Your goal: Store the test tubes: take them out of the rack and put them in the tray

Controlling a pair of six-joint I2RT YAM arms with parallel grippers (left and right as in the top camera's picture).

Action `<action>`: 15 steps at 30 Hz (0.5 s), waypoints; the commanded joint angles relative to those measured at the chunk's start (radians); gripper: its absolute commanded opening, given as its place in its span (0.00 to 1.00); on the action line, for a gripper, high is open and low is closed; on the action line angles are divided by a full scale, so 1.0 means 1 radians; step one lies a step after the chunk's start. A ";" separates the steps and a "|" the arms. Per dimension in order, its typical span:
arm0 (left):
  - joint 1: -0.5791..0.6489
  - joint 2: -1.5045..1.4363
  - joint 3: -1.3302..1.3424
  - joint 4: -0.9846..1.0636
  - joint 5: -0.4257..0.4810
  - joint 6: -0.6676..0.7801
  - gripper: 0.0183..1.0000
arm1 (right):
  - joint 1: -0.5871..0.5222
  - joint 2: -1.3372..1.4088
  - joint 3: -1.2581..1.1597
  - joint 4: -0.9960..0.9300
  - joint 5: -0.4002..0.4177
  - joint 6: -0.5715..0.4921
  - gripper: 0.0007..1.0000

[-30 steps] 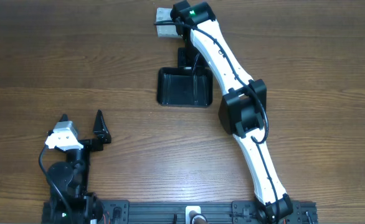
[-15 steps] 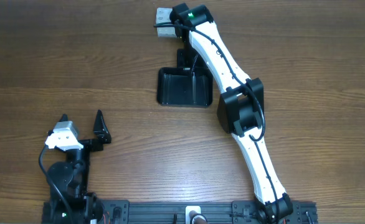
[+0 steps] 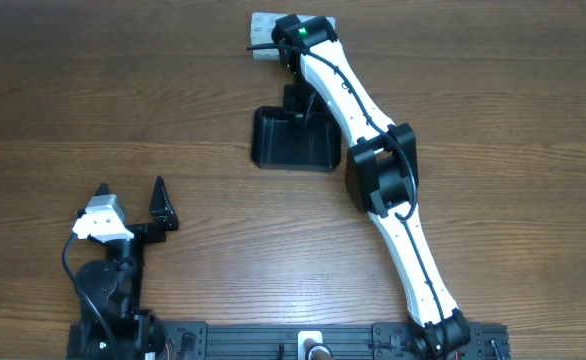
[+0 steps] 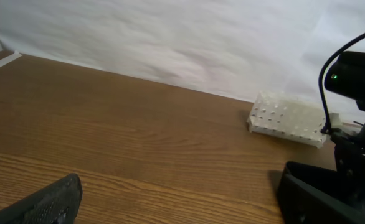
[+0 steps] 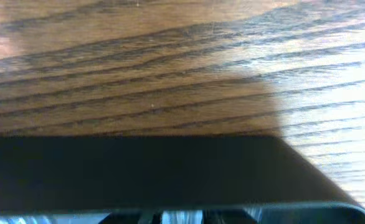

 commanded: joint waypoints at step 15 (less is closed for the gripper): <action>0.005 -0.006 -0.005 -0.004 0.014 0.015 1.00 | 0.021 -0.085 0.016 -0.079 -0.009 0.007 0.39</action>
